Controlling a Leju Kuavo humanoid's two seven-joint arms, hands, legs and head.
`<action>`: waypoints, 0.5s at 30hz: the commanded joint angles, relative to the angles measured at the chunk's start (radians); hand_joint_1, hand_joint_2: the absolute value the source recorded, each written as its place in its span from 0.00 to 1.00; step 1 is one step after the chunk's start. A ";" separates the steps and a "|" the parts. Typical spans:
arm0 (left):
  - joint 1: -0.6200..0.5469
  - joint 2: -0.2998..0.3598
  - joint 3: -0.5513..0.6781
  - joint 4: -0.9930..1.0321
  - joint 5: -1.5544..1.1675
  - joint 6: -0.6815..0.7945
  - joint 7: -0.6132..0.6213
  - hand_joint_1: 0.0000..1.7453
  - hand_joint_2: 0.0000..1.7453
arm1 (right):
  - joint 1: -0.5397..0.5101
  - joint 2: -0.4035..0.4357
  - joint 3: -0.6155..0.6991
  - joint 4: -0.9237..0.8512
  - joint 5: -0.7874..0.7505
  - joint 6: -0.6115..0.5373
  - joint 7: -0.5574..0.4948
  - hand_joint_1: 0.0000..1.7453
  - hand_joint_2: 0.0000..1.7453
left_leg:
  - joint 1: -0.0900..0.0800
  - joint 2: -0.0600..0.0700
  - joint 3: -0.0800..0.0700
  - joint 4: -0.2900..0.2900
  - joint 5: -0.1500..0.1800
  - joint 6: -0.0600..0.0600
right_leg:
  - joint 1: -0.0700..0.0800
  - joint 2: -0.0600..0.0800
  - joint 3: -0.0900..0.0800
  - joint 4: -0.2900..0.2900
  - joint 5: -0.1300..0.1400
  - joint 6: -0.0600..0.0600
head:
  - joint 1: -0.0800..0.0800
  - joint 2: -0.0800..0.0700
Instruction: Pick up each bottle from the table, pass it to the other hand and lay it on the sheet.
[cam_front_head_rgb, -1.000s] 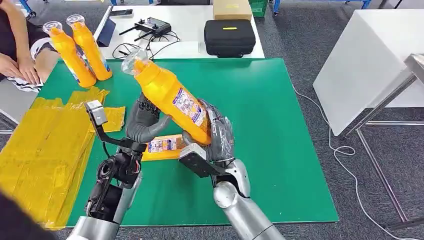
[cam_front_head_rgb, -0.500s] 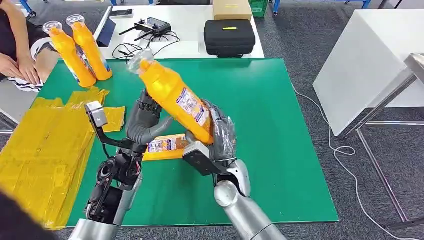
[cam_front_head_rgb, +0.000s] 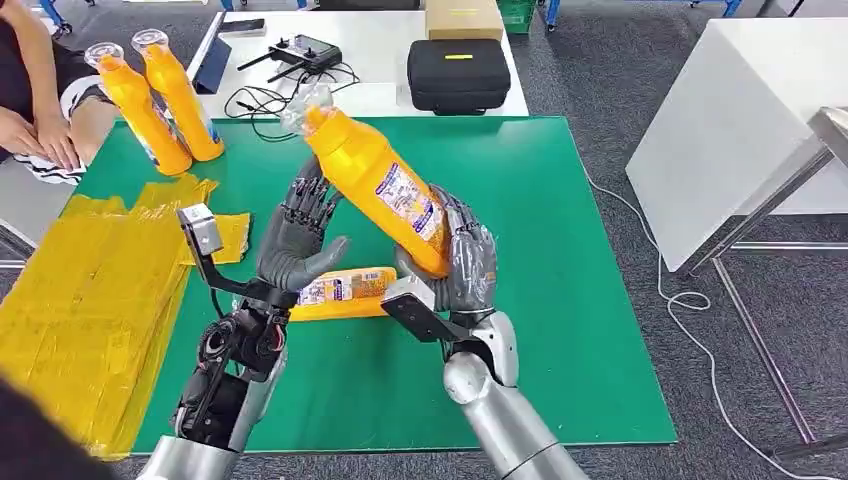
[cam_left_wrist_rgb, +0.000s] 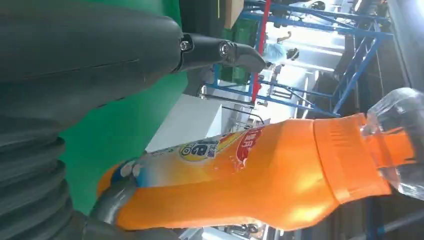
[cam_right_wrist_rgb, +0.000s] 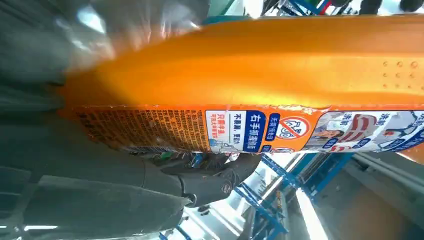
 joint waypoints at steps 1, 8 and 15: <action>-0.060 0.017 -0.025 0.099 0.005 0.003 -0.005 0.00 1.00 | -0.045 0.014 0.139 0.102 0.103 0.054 0.061 0.99 1.00 | 0.000 0.002 0.006 -0.002 -0.002 0.000 | 0.000 0.000 0.005 -0.001 -0.001 0.000 | 0.000 0.000; -0.073 0.021 -0.021 0.118 0.007 -0.004 -0.019 0.00 1.00 | -0.043 0.020 0.275 0.147 0.215 0.162 0.057 1.00 1.00 | 0.000 0.001 0.003 -0.001 -0.001 0.000 | 0.000 0.000 0.003 -0.001 -0.001 0.000 | 0.000 0.000; -0.077 0.023 -0.007 0.127 0.010 0.014 -0.030 0.00 1.00 | -0.052 0.026 0.348 0.184 0.266 0.243 0.052 1.00 1.00 | 0.000 -0.001 0.003 -0.001 -0.001 0.000 | 0.001 -0.002 0.003 -0.001 -0.001 0.000 | 0.000 0.000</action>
